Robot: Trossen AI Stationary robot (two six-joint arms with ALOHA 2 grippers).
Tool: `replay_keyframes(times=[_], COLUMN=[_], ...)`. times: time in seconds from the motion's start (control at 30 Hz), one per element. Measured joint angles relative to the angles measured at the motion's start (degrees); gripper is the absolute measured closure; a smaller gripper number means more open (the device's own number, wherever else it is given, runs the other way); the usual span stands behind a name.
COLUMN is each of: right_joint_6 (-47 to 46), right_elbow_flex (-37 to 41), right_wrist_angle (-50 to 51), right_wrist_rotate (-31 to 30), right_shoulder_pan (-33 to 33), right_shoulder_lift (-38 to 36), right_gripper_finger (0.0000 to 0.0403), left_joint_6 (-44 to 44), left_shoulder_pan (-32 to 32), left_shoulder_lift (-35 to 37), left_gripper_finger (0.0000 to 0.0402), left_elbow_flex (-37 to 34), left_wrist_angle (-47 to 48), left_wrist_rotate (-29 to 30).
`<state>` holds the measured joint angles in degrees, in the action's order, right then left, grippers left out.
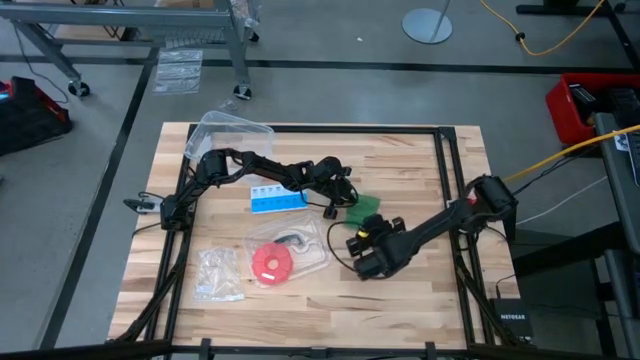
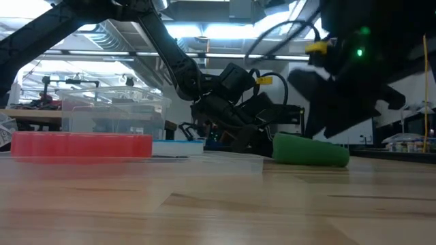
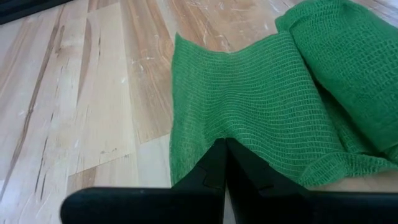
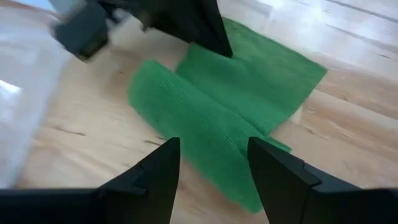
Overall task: Roll bandage
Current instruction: Roll the green bandage
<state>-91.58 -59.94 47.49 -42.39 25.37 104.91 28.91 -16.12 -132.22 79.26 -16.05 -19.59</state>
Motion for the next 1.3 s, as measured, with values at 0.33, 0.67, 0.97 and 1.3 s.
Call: replay_keyframes(times=[0.33, 0.67, 0.97, 1.3], right_joint_6=[0.0, 0.0, 2.0, 2.1], right_elbow_flex=[-0.2, 0.0, 0.0, 0.1], right_wrist_angle=[1.3, 5.3, 5.3, 5.0], right_wrist_rotate=[-0.2, -1.5, -2.0, 0.3], right_shoulder_pan=[-2.7, -6.8, -9.4, -9.3], right_shoulder_lift=[4.3, 4.5, 4.5, 4.5], right_gripper_finger=[0.021, 0.021, 0.021, 0.021], left_joint_6=[-0.2, -0.4, 0.0, -1.6], left_shoulder_pan=[0.0, 0.9, 1.2, -1.6], left_shoulder_lift=[0.0, 0.0, 0.0, -0.3], left_gripper_finger=[0.04, 0.04, 0.04, 0.04], left_elbow_flex=[0.0, 0.0, 0.0, -0.2], left_wrist_angle=[0.0, 0.2, 0.2, -6.0], left_wrist_rotate=[0.3, 0.7, 0.6, 4.2])
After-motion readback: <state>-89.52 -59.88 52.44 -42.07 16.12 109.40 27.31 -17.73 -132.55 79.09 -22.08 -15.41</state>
